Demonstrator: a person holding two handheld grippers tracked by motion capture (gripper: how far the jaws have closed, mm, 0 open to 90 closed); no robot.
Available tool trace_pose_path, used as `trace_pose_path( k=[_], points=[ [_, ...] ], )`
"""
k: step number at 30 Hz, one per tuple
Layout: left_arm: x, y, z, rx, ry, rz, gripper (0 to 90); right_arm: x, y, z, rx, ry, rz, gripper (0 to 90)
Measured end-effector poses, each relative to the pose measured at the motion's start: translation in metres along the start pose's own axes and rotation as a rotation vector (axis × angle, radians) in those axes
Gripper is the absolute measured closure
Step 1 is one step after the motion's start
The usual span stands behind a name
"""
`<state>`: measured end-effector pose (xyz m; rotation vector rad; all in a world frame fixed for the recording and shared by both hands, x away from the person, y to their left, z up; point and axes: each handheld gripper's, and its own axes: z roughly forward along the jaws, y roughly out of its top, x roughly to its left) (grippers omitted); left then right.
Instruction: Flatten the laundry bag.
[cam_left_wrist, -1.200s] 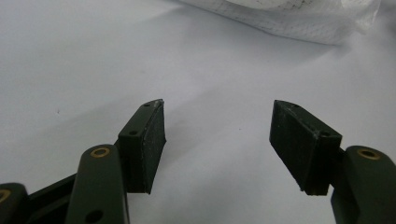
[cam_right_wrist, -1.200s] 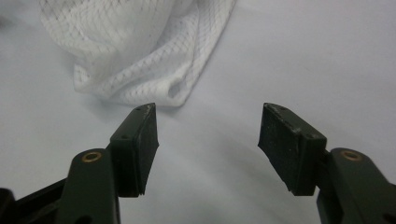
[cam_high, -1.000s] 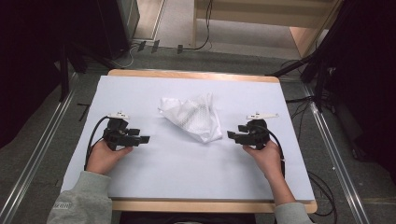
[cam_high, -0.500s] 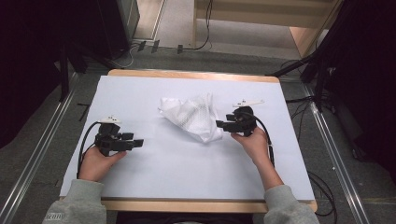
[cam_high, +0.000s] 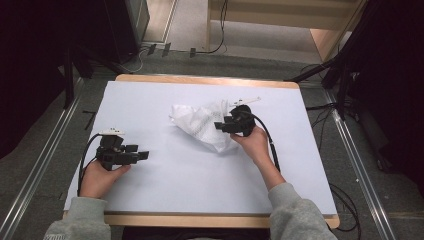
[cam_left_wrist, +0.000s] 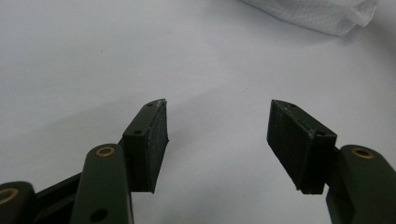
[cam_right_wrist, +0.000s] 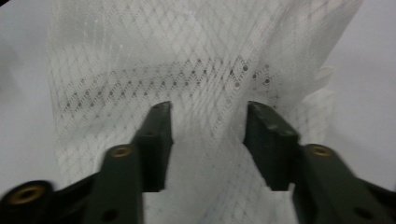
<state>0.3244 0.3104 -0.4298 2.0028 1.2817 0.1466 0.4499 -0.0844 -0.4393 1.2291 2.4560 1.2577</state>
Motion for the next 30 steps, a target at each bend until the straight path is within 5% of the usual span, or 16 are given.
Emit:
trace_pose_path(
  k=[3, 5, 17, 30],
  points=[
    [0.001, -0.001, -0.001, -0.001, 0.002, -0.005, 39.5, 0.001, 0.000, 0.005, 0.010, 0.047, 0.011, 84.7],
    [0.002, -0.001, -0.002, -0.006, 0.002, -0.011, 39.7, 0.004, 0.000, 0.003, 0.010, 0.052, -0.003, 90.0],
    [0.004, 0.002, -0.002, -0.013, 0.005, -0.016, 40.3, 0.044, -0.006, -0.026, -0.045, 0.102, -0.114, 90.0],
    [-0.001, 0.011, 0.000, -0.032, -0.012, 0.006, 41.9, 0.085, -0.036, -0.034, 0.024, 0.144, -0.203, 90.0]
  ],
)
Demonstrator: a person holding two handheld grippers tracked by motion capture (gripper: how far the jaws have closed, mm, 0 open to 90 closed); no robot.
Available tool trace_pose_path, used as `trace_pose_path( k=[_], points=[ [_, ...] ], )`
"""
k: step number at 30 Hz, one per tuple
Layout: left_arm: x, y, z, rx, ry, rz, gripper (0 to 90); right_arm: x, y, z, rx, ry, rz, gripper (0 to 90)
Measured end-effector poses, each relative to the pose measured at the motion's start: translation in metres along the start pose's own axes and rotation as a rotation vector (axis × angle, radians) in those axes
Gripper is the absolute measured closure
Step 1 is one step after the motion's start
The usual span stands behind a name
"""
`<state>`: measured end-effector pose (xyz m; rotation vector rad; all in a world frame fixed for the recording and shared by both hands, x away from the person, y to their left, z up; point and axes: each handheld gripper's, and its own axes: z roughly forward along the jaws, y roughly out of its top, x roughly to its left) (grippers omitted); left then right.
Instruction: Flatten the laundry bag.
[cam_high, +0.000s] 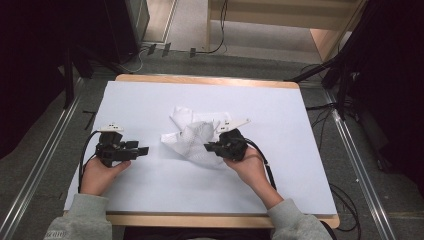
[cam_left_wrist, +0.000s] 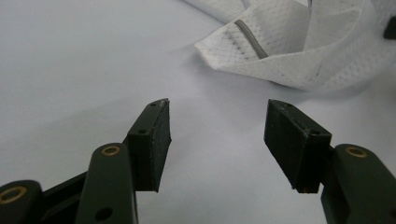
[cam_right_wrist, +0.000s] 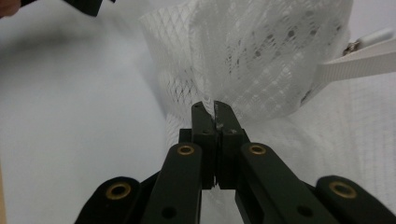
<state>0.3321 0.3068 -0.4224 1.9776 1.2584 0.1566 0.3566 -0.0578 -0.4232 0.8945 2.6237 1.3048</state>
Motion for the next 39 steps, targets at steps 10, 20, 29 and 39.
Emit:
trace_pose_path(
  k=[10, 20, 29, 39],
  points=[
    [-0.005, 0.008, 0.008, -0.001, -0.013, 0.030, 42.3, 0.017, -0.022, 0.002, 0.058, 0.025, -0.002, 90.0],
    [-0.008, 0.021, 0.020, 0.013, -0.035, 0.069, 42.1, 0.031, -0.041, -0.005, 0.073, 0.058, 0.031, 85.5],
    [-0.004, 0.041, 0.029, 0.010, -0.056, 0.089, 42.2, 0.038, -0.056, -0.037, 0.061, 0.039, 0.046, 74.7],
    [-0.017, 0.066, 0.057, 0.065, -0.104, 0.141, 42.2, 0.023, -0.073, -0.072, 0.032, -0.039, 0.086, 71.8]
  ],
)
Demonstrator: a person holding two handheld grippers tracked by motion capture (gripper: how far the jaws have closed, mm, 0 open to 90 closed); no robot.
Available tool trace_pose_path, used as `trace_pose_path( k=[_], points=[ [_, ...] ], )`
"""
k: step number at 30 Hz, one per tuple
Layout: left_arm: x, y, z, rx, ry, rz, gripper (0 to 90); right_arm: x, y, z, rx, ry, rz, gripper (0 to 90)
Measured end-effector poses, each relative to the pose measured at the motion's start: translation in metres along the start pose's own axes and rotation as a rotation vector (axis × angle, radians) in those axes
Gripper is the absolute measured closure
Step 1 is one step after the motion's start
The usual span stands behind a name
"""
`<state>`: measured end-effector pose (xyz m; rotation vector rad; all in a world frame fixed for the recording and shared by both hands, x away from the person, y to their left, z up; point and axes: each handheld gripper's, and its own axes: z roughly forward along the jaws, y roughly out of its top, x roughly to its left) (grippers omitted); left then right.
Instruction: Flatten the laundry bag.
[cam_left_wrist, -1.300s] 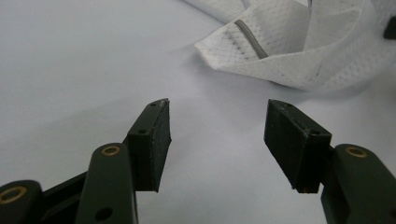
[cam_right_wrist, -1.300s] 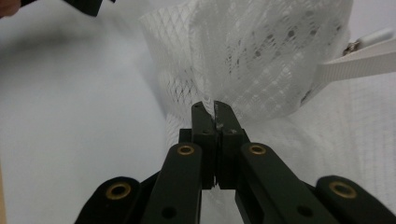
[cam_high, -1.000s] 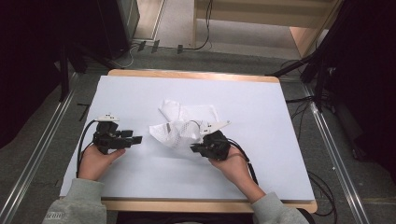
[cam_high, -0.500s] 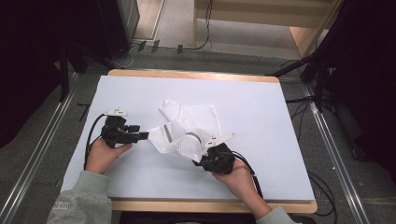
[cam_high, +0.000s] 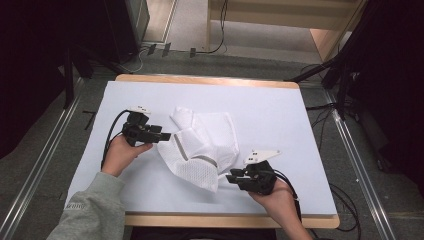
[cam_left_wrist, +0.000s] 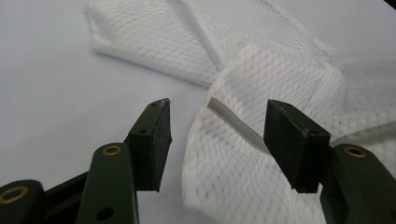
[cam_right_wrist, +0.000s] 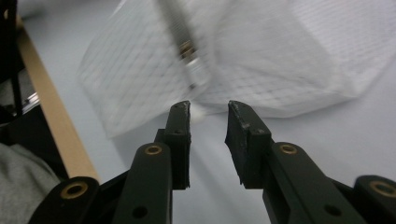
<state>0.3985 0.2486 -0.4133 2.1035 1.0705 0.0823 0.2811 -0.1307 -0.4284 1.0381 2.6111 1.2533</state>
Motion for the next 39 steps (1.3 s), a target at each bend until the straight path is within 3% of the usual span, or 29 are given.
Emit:
trace_pose_path(
  k=[6, 17, 20, 24, 28, 39],
  points=[
    [-0.006, 0.012, 0.019, 0.018, -0.016, 0.028, 42.2, -0.024, 0.004, -0.002, -0.024, -0.041, 0.045, 71.8],
    [-0.006, 0.017, 0.045, 0.077, -0.039, 0.027, 45.6, -0.060, 0.019, 0.008, -0.055, -0.105, 0.100, 70.3],
    [-0.007, 0.015, 0.048, 0.115, -0.031, 0.026, 54.3, -0.072, 0.025, 0.017, -0.056, -0.123, 0.105, 68.6],
    [-0.005, 0.010, 0.051, 0.136, -0.069, 0.006, 73.3, -0.086, 0.033, 0.033, -0.046, -0.150, 0.119, 65.6],
    [-0.007, 0.008, 0.049, 0.152, -0.077, 0.023, 85.2, -0.098, 0.039, 0.047, -0.038, -0.178, 0.135, 61.6],
    [-0.009, -0.004, 0.023, 0.113, -0.085, 0.014, 87.8, -0.115, 0.055, 0.072, -0.010, -0.208, 0.147, 59.1]
  ],
)
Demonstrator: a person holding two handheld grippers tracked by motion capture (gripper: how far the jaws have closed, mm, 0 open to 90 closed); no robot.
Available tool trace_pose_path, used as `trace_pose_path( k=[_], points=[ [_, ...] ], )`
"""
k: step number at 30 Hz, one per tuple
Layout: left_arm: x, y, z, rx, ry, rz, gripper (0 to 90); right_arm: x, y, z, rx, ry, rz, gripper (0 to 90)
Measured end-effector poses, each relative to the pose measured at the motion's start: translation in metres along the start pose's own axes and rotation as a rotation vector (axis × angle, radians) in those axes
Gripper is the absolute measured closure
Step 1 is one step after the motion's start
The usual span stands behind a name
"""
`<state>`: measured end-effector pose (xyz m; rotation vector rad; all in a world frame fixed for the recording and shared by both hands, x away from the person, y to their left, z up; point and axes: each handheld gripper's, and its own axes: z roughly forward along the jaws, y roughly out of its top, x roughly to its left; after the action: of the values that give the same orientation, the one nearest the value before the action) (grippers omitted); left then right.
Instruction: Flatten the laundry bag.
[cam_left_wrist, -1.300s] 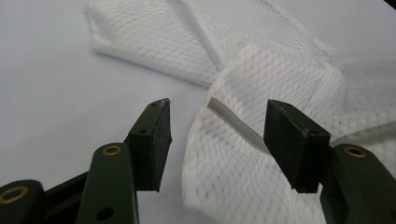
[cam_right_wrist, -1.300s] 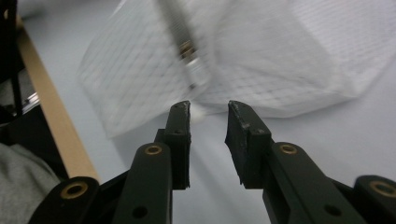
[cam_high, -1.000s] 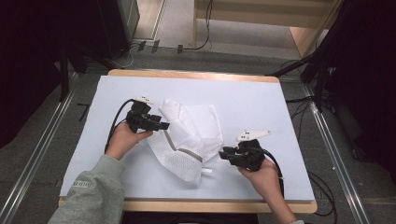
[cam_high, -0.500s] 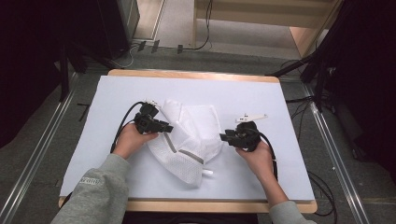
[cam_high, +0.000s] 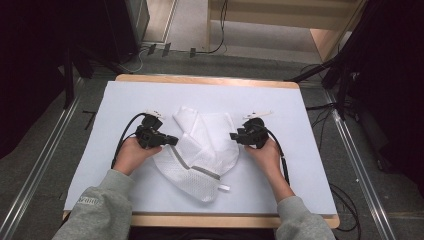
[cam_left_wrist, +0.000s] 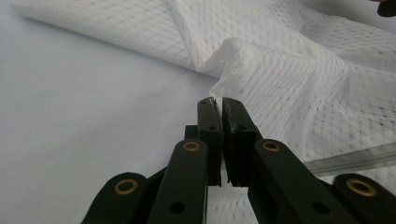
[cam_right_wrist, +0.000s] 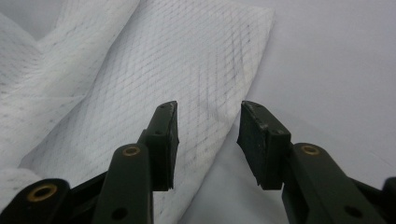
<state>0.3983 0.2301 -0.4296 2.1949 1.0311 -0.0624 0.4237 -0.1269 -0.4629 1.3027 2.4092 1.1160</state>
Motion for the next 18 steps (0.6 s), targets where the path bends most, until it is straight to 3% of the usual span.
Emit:
trace_pose_path(
  k=[12, 18],
  points=[
    [-0.004, -0.025, -0.031, -0.052, 0.009, -0.057, 87.8, -0.002, 0.013, 0.021, 0.031, -0.030, -0.020, 60.3],
    [-0.001, -0.035, -0.041, -0.068, 0.019, -0.089, 87.8, -0.002, 0.017, 0.026, 0.028, -0.050, -0.028, 75.0]
  ],
)
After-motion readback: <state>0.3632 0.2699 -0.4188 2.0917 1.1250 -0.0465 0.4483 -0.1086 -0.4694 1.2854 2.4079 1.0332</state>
